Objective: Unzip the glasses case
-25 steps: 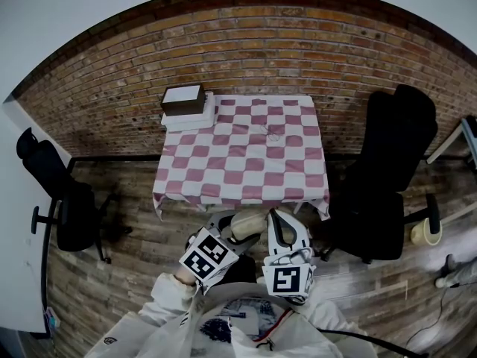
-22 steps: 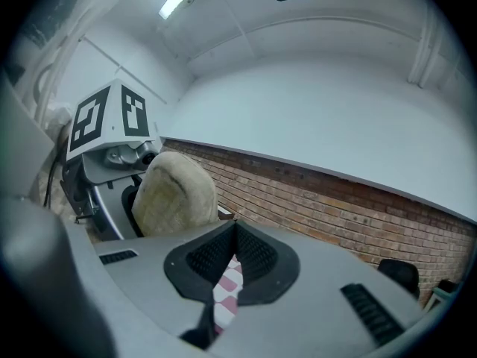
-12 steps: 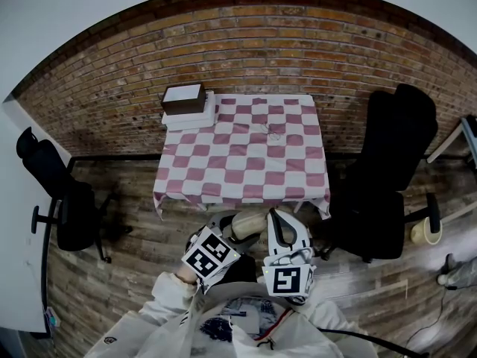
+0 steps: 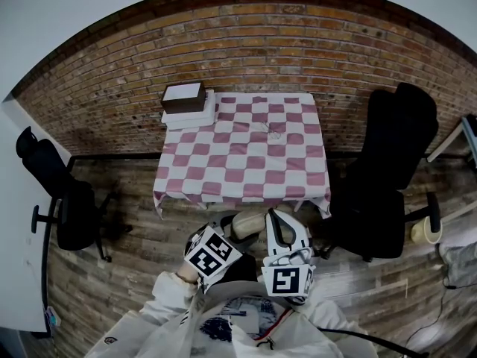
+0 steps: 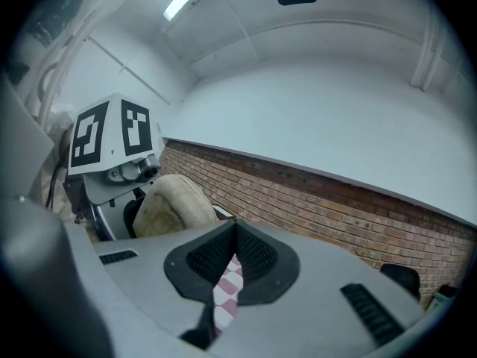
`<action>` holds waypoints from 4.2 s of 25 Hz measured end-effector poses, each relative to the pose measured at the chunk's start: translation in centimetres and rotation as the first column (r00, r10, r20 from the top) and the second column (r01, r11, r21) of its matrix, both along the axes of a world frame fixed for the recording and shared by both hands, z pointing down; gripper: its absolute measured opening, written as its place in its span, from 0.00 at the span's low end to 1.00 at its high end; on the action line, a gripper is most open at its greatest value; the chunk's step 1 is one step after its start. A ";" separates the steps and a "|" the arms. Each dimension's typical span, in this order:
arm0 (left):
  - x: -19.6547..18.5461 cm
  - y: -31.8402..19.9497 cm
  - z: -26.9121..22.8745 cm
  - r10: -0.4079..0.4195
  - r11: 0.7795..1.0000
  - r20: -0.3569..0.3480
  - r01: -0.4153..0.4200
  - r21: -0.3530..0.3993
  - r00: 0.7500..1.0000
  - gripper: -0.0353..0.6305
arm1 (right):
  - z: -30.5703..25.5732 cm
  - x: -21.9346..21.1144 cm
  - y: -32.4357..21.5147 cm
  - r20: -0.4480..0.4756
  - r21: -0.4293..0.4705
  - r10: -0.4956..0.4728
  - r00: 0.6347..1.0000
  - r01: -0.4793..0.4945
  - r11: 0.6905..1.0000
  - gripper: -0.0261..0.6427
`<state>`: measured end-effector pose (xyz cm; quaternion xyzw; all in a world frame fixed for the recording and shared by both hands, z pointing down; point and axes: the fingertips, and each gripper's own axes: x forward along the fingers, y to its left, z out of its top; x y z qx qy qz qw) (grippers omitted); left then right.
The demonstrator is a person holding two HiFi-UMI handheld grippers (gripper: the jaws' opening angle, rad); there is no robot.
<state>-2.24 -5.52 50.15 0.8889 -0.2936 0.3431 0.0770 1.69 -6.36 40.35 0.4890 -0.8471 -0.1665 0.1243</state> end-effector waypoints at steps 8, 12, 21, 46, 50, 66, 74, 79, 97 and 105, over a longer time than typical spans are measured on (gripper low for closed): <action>-0.1 0.1 0.4 -0.004 1.000 0.029 0.004 0.002 1.000 0.48 | 0.3 -0.1 0.1 0.021 -0.023 -0.021 1.000 0.021 1.000 0.06; 0.1 0.7 -0.1 0.011 0.999 -0.040 -0.013 -0.032 0.999 0.48 | 0.0 -0.4 0.3 0.058 -0.045 -0.073 0.996 0.075 0.996 0.06; 0.8 1.1 -0.6 0.012 0.998 -0.144 -0.020 -0.052 0.989 0.48 | -0.9 -0.5 0.6 0.312 -0.098 -0.190 0.931 0.231 0.968 0.06; 1.7 1.8 -1.4 0.065 0.994 -0.220 -0.084 -0.076 0.973 0.49 | -1.6 0.8 3.1 0.561 -0.160 -0.448 0.696 0.622 0.766 0.36; 2.2 2.1 -1.4 0.101 0.989 -0.218 -0.121 -0.082 0.971 0.49 | -1.6 -0.6 3.8 0.517 -0.162 -0.514 0.684 0.668 0.726 0.41; 4.2 4.3 -1.5 0.279 0.946 -0.189 -0.304 -0.116 0.941 0.49 | -1.5 -2.3 5.4 0.426 -0.172 -0.621 0.658 0.732 0.659 0.45; 4.4 5.0 -1.5 0.320 0.928 -0.189 -0.347 -0.137 0.929 0.49 | -2.6 -3.0 5.8 0.434 -0.124 -0.639 0.634 0.745 0.655 0.45; 4.3 4.5 -1.6 0.333 0.924 -0.180 -0.358 -0.133 0.926 0.49 | -3.0 -2.9 5.3 0.434 -0.107 -0.633 0.641 0.734 0.670 0.44; 3.8 5.3 -3.6 0.367 0.912 -0.345 -0.407 -0.051 0.864 0.49 | -3.0 -2.0 5.4 0.521 -0.052 -0.596 0.611 0.720 0.692 0.43; 4.0 5.2 -5.7 0.316 0.922 -0.515 -0.386 -0.030 0.797 0.57 | -4.1 -1.1 4.5 0.623 -0.018 -0.534 0.572 0.693 0.721 0.42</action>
